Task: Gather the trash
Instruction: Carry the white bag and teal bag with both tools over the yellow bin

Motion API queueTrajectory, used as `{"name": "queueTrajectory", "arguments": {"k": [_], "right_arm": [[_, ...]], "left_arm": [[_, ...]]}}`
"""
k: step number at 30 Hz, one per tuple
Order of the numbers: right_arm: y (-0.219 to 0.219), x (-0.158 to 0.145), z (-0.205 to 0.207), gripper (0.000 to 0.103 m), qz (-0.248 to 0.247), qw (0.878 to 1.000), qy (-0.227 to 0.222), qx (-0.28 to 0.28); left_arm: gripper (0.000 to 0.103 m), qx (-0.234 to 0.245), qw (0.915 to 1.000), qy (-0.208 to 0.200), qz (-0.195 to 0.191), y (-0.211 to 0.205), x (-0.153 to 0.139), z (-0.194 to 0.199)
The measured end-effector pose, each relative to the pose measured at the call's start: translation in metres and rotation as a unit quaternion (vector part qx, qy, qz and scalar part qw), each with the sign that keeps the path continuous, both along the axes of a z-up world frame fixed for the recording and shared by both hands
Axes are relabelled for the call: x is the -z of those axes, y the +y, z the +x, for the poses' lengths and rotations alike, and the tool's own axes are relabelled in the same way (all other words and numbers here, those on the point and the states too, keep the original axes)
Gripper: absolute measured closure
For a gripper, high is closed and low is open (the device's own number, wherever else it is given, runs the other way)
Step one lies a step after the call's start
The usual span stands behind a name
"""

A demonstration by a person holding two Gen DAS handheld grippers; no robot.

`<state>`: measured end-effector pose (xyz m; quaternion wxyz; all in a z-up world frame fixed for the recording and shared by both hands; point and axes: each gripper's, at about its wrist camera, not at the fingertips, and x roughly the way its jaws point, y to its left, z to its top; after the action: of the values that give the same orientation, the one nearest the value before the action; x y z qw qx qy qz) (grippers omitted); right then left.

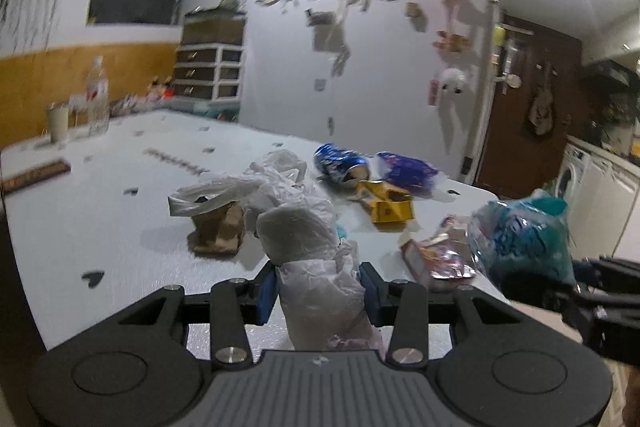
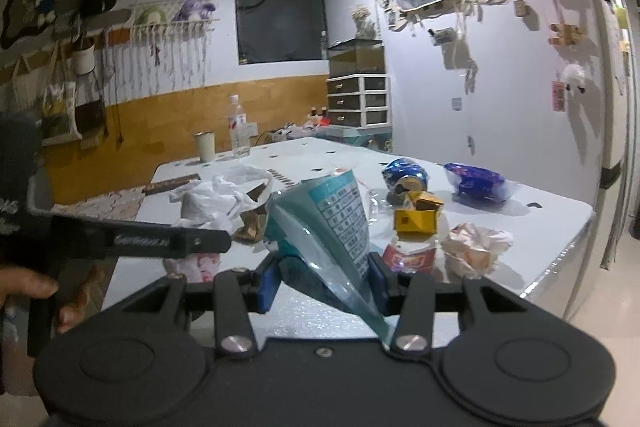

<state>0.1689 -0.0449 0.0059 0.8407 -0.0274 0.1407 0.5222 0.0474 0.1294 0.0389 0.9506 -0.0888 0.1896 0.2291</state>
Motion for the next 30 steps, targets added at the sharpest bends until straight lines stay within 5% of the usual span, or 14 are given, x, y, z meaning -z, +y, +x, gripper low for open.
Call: {"name": "queueTrajectory", "arguments": {"k": [16,30], "right_arm": [[-0.078,-0.007,-0.002,0.056,0.004,0.994,0.002,0.110],[-0.171,0.015,0.013,0.056,-0.016,0.970,0.032,0.240]], "left_arm": [[0.059,0.098,0.9949,-0.010,0.020,-0.067,-0.004,0.018],[0.059,0.216,0.9763,-0.001,0.008,-0.148,0.012,0.073]]}}
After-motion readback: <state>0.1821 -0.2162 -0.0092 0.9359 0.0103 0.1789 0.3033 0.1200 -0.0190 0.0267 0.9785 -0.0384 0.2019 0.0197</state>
